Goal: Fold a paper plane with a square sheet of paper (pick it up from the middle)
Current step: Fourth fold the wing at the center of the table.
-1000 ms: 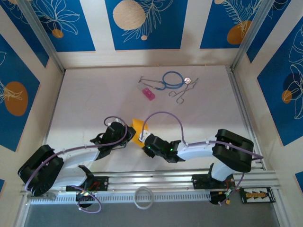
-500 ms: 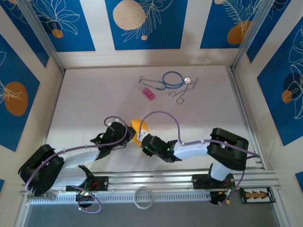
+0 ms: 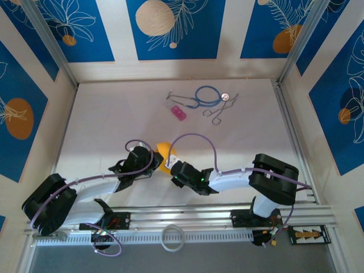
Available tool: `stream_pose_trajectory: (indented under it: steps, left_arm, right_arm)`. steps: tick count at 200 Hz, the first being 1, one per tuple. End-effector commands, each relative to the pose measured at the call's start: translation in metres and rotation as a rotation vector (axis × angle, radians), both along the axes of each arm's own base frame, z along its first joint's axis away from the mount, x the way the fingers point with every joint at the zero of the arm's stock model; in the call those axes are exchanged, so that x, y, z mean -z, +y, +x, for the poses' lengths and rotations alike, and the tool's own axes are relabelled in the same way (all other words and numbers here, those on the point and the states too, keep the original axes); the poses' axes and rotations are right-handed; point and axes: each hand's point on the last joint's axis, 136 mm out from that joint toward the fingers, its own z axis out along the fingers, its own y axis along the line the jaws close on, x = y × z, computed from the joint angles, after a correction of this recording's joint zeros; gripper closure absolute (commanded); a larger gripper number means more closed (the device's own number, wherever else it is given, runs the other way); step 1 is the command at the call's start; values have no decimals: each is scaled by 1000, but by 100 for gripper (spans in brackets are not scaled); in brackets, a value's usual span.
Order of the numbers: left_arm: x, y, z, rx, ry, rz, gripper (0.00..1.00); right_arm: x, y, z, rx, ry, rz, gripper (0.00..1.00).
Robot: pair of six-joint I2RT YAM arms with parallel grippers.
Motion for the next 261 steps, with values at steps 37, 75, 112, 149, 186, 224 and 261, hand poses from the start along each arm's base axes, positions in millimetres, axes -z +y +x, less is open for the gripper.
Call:
stream_pose_trajectory:
  steps: [37, 75, 112, 149, 186, 224, 261]
  left_arm:
    - [-14, 3, 6, 26, -32, 64, 59]
    - [-10, 0, 12, 77, 6, 47, 45]
    - [-1, -8, 17, 120, 73, 25, 45]
    - [13, 0, 15, 91, 146, 67, 49]
    - [17, 2, 17, 88, 176, 56, 63]
    - [15, 0, 22, 112, 184, 48, 81]
    - [13, -6, 22, 151, 196, 30, 93]
  right_arm:
    - [-2, -4, 3, 30, 7, 39, 90]
    - [-3, -5, 4, 39, 11, 54, 91]
    - [-3, -6, 4, 42, 15, 65, 91]
    - [-3, -5, 3, 38, 24, 76, 90]
    - [-4, -4, 3, 30, 25, 92, 90]
    - [-1, -3, 2, 16, 42, 97, 87]
    - [3, -10, 3, 19, 59, 82, 82]
